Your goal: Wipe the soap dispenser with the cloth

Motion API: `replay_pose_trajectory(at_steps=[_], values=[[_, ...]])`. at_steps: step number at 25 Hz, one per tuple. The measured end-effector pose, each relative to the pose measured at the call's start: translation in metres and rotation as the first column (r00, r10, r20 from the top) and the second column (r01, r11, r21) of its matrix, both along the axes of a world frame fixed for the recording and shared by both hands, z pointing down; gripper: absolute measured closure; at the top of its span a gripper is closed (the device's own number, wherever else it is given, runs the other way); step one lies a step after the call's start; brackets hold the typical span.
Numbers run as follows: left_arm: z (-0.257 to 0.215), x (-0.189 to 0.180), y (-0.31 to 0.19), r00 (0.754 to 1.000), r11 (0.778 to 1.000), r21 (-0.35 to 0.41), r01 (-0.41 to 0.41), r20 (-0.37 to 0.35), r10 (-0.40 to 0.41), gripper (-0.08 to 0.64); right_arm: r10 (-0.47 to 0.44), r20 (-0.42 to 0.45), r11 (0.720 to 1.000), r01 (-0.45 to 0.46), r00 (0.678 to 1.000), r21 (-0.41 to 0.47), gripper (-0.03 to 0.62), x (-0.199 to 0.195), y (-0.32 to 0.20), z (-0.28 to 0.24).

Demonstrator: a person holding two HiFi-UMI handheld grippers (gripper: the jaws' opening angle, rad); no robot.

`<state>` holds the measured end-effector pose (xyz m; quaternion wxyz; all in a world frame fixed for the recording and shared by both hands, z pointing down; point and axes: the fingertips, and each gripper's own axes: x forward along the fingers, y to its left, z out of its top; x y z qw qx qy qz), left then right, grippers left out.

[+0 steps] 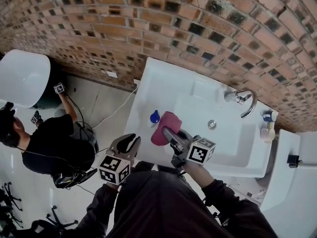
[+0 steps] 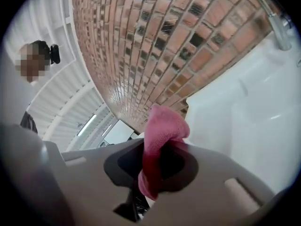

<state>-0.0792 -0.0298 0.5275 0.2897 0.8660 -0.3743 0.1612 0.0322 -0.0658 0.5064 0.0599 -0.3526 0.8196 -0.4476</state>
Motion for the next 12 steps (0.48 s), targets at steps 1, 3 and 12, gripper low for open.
replay_pose_trajectory(at_steps=[1,3,12], values=[[0.001,0.0,-0.002,1.0,1.0,-0.002,-0.008,0.008,0.008,0.476,0.011,0.018,1.0,-0.011,1.0,-0.012,0.534,0.002,-0.003,0.006],[0.005,0.003,-0.005,0.999,0.999,-0.009,-0.037,0.024,0.037,0.447,0.041,0.066,0.998,-0.037,0.997,-0.058,0.534,0.003,-0.01,0.019],[0.034,0.037,-0.023,0.978,0.98,-0.078,-0.181,0.088,0.187,0.345,0.102,0.132,0.953,-0.058,0.986,-0.298,0.534,-0.006,-0.017,0.087]])
